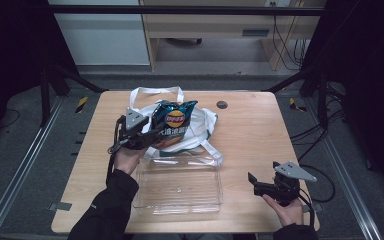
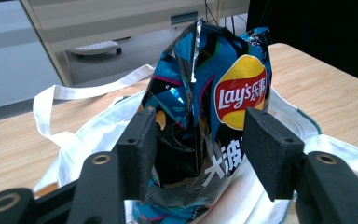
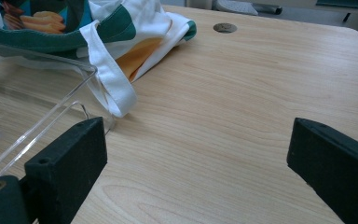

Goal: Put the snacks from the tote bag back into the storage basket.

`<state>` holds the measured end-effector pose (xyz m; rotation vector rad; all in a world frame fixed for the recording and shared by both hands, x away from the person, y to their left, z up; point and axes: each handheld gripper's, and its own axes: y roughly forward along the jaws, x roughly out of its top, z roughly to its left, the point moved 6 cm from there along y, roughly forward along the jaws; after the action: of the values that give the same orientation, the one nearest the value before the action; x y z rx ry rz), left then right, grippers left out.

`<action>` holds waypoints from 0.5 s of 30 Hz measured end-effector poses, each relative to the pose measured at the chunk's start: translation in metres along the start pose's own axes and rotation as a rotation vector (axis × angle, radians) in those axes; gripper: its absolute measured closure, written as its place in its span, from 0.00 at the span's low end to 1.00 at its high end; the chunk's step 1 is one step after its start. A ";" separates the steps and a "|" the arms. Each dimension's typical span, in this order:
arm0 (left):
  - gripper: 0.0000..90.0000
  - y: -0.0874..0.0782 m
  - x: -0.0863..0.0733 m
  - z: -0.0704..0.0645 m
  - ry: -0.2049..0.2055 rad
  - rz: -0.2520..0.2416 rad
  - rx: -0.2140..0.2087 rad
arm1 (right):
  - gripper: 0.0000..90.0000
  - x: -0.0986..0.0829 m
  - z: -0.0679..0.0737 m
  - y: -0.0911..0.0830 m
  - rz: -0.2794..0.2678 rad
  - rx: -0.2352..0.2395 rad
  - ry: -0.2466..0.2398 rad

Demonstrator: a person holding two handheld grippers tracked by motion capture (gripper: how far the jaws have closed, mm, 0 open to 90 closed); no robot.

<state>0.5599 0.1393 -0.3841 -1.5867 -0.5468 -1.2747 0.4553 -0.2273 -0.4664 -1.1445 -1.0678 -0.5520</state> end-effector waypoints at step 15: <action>0.63 0.014 0.000 0.003 -0.012 0.049 0.027 | 0.06 0.000 0.000 0.000 -0.001 0.001 0.000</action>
<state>0.5727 0.1359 -0.3902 -1.5771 -0.5281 -1.2169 0.4554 -0.2273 -0.4665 -1.1432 -1.0684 -0.5524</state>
